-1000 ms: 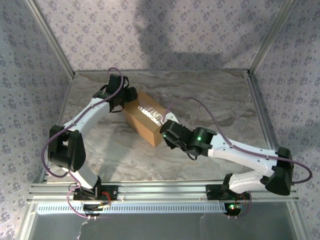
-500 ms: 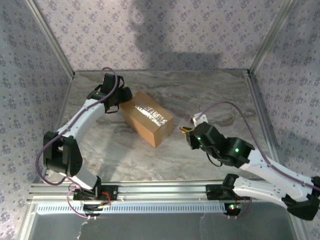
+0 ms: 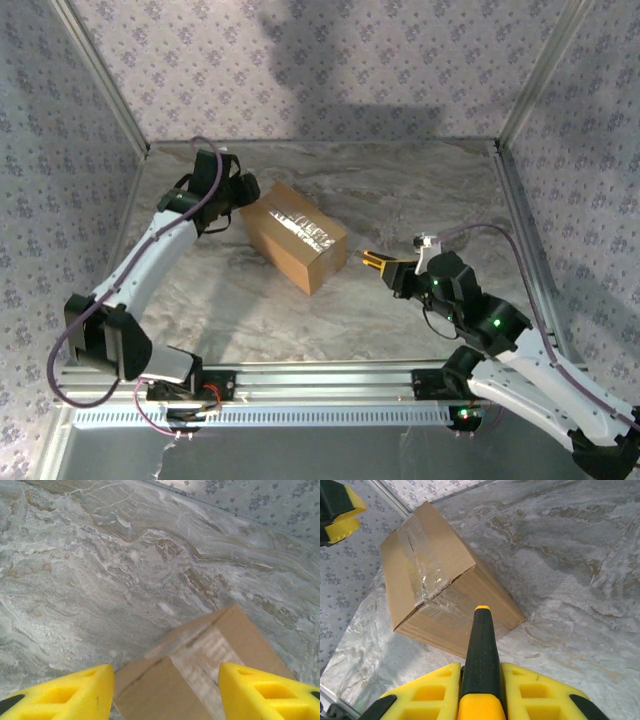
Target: Unpack the express box
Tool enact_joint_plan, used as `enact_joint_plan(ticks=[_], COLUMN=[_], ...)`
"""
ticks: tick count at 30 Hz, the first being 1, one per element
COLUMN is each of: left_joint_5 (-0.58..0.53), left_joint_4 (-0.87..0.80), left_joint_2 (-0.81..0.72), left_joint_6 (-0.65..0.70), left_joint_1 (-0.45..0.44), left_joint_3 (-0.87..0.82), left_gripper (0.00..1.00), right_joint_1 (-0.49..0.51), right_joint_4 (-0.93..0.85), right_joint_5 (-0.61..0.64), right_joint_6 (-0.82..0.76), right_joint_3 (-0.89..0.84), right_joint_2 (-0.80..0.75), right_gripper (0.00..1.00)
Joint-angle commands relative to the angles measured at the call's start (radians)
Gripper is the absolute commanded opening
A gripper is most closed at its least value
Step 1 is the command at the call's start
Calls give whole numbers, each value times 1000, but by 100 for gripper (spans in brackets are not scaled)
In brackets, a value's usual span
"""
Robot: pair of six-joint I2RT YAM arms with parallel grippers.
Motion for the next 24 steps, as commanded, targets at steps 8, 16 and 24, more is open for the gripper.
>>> enact_joint_plan(ticks=[8,16,24], left_joint_5=[-24,46,174], left_joint_4=[-121,-185,-172], left_joint_2=[-142,-191,-224], left_joint_6=[-30,-36,-57], left_joint_1=[-64,-112,-188], left_joint_3=[-108,-116,-61], left_gripper=[58,58,60], right_joint_1=[3,4,1], right_joint_4=[86,62,62], right_joint_5=[-60,-79,-105], right_joint_6=[51,15,-15], right_joint_3=[-24,4,93], right_joint_2=[-17,-26,4], right_gripper=[0,0,0])
